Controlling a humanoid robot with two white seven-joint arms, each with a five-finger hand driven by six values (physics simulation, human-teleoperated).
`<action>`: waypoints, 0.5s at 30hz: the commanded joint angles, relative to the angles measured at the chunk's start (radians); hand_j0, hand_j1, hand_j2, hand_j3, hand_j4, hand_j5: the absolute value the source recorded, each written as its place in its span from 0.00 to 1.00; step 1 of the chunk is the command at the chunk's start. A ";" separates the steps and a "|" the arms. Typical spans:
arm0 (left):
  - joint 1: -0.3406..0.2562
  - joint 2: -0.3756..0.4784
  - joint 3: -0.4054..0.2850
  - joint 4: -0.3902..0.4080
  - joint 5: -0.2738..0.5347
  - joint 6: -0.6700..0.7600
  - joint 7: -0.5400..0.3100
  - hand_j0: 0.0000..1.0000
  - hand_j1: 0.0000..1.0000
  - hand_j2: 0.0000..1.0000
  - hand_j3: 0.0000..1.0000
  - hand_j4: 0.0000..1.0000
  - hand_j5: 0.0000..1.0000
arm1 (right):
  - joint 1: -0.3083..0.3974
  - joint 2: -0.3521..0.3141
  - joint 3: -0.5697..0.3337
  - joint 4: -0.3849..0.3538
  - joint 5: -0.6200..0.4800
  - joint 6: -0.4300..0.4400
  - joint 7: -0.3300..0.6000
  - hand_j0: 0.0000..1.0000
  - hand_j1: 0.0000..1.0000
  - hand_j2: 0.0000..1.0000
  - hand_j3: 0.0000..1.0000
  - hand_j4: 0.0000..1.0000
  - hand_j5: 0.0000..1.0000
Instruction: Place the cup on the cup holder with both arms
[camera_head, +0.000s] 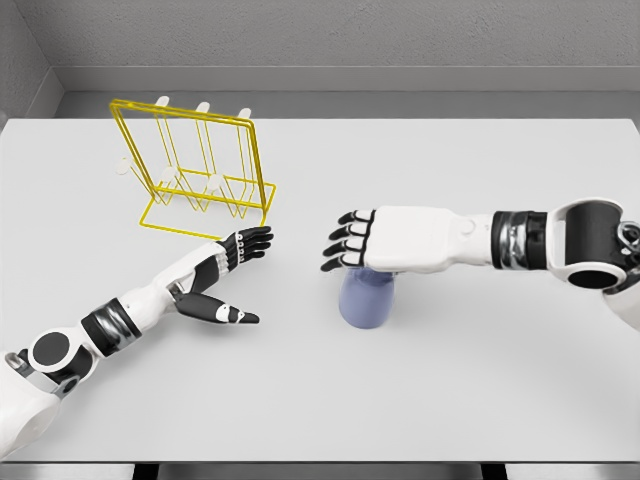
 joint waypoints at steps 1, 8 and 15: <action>0.000 0.001 0.000 0.001 0.005 0.000 0.000 1.00 1.00 1.00 1.00 1.00 1.00 | 0.000 -0.006 -0.073 -0.002 -0.017 0.003 -0.006 0.99 0.99 0.99 0.99 0.99 0.99; -0.029 -0.025 -0.029 0.027 0.005 0.000 0.000 1.00 1.00 1.00 1.00 1.00 1.00 | 0.038 -0.112 -0.280 0.023 -0.247 0.003 -0.005 1.00 1.00 1.00 1.00 1.00 1.00; -0.087 -0.071 -0.092 0.053 0.001 0.002 0.001 1.00 1.00 1.00 1.00 1.00 1.00 | 0.325 -0.101 -0.643 0.095 -0.366 0.003 -0.005 1.00 1.00 1.00 1.00 1.00 1.00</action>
